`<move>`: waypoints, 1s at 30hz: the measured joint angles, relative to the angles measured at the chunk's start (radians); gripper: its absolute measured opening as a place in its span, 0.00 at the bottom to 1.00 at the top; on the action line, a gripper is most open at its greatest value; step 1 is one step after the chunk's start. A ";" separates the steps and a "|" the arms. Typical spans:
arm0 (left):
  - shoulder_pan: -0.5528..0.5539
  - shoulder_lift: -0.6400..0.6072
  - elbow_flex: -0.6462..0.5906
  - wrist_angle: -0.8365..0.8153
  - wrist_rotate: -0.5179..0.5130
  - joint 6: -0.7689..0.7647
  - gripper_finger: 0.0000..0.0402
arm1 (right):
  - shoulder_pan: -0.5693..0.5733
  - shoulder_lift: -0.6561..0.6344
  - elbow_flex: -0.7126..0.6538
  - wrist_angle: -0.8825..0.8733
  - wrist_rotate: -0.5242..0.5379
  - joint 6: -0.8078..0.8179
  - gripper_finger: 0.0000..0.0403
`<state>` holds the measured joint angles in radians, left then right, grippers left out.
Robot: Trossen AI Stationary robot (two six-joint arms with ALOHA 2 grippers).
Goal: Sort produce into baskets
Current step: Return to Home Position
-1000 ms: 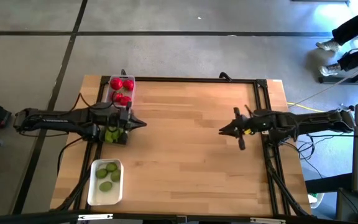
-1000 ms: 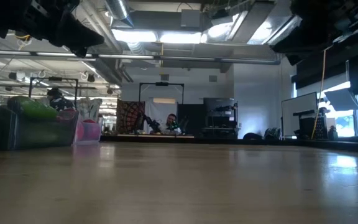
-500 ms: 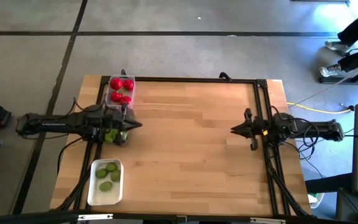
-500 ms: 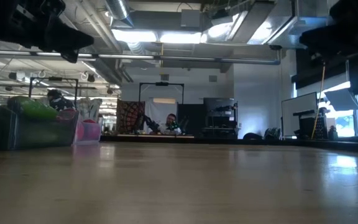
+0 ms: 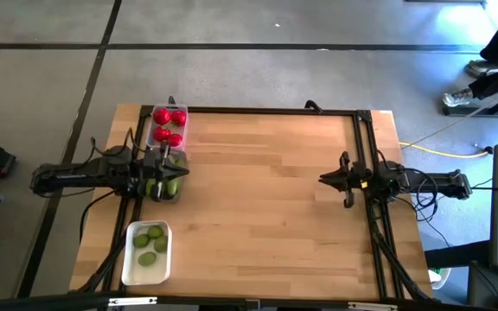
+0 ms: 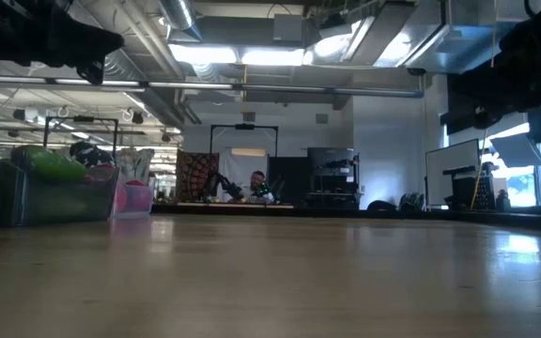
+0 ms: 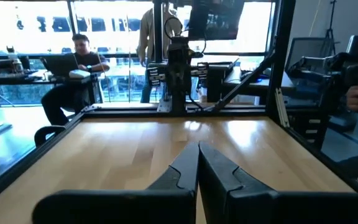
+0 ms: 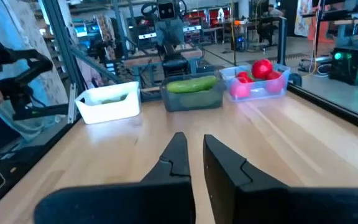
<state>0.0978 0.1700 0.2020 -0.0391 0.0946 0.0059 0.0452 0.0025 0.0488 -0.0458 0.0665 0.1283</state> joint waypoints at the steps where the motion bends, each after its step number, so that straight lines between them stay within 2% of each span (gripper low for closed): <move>1: 0.000 -0.008 0.000 -0.010 0.001 0.000 0.00 | 0.000 0.001 -0.003 0.004 0.001 0.001 0.05; 6: 0.000 -0.037 -0.011 -0.015 0.001 -0.011 0.01 | 0.000 0.000 -0.027 0.065 0.002 0.000 0.05; 11: 0.000 -0.074 -0.095 0.098 -0.011 -0.036 0.01 | 0.000 0.000 -0.028 0.073 0.038 0.001 0.05; 18: 0.000 -0.144 -0.195 0.111 -0.039 -0.052 0.01 | 0.000 0.000 -0.028 0.072 0.046 -0.002 0.05; 30: 0.000 -0.161 -0.194 0.054 -0.066 -0.038 0.01 | 0.000 0.000 -0.028 0.056 0.033 0.003 0.05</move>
<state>0.0978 0.0095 0.0083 0.0151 0.0288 -0.0318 0.0452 0.0025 0.0204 0.0105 0.0997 0.1313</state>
